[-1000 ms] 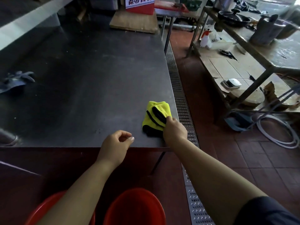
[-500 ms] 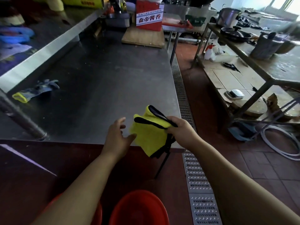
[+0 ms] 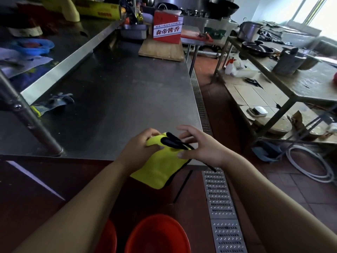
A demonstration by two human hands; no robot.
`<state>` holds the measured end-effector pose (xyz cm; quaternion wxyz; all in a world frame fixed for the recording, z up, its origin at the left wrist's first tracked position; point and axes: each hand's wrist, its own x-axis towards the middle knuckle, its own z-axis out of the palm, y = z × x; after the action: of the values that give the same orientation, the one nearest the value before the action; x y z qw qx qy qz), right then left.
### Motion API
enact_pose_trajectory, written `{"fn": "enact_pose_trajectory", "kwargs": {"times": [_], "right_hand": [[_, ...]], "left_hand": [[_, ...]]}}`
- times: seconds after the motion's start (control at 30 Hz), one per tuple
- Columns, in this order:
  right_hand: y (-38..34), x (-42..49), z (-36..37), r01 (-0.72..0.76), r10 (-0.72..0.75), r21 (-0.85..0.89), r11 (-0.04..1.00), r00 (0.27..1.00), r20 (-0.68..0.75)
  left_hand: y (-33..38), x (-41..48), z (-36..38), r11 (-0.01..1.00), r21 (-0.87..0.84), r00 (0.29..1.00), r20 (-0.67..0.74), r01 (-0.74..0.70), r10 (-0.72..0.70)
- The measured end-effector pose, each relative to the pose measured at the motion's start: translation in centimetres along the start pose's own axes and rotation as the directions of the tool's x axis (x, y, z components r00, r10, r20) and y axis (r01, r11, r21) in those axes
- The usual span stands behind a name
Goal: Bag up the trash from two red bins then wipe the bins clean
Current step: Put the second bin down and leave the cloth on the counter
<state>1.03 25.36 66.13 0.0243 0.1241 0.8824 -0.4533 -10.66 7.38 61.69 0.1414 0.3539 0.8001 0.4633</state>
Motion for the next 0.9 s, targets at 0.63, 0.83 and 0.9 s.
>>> {"fn": "enact_pose_trajectory", "kwargs": {"times": [0.63,0.83,0.9], "right_hand": [[-2.5,-1.1,1.6,0.024,-0.089,-0.236,0.972,0.960,-0.267],[-1.7,-1.2,-0.1,0.012,-0.047,-0.107,0.994,0.942,-0.333],[-1.0,-1.4,-0.6,-0.031,-0.031,-0.176,0.984,0.940,-0.339]], "left_hand": [[-2.0,-3.5,-0.2,0.948,0.318,0.997,0.057,0.035,-0.056],[-3.3,-4.5,-1.2,0.922,0.367,0.985,0.062,0.126,-0.160],[-2.5,-4.3,-2.0,0.925,0.355,0.988,0.019,0.135,-0.151]]}}
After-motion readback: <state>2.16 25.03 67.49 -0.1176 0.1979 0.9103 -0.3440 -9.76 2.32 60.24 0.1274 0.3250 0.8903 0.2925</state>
